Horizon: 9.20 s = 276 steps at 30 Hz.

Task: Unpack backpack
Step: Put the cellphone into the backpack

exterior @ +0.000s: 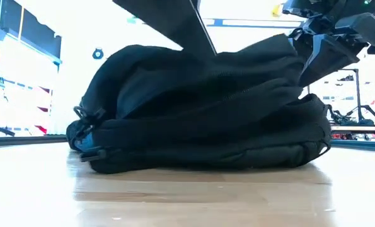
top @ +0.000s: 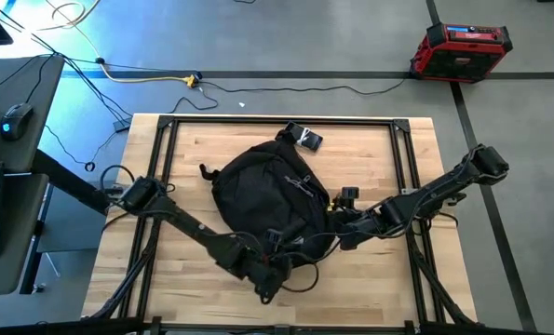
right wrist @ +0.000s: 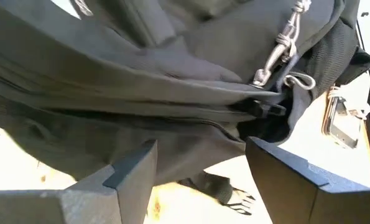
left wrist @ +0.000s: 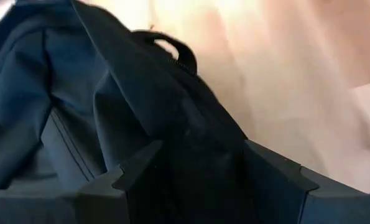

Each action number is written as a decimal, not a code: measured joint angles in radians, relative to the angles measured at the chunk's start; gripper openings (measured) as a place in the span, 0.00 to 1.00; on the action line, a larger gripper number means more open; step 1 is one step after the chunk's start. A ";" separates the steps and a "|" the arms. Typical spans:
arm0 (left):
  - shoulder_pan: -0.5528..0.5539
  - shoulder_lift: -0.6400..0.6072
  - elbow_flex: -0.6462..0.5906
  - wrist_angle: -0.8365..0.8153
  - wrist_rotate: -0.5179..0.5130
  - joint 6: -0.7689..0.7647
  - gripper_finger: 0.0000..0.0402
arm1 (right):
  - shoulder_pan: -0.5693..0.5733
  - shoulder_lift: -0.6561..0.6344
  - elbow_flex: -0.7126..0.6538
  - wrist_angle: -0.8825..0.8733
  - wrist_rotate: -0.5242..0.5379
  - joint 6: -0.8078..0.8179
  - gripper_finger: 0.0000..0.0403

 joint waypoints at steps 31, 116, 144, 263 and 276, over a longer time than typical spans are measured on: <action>0.160 0.031 0.083 -0.709 -0.264 -0.377 0.03 | 0.068 0.001 0.084 -0.058 0.158 0.079 0.58; 0.005 -0.353 -0.229 -0.665 -0.296 -0.871 0.00 | -1.047 0.622 0.342 0.375 -0.543 -0.413 0.81; -0.007 -0.352 -0.229 -0.650 -0.282 -0.871 0.00 | -1.062 0.672 0.354 0.236 -0.493 -0.539 0.81; -0.076 -0.353 -0.278 -0.652 -0.339 -0.918 0.00 | -0.725 0.446 0.409 -0.186 -0.564 -0.339 0.97; -0.112 -0.353 -0.308 -0.654 -0.350 -0.968 0.00 | -0.748 0.579 0.410 -0.092 -0.495 -0.224 0.99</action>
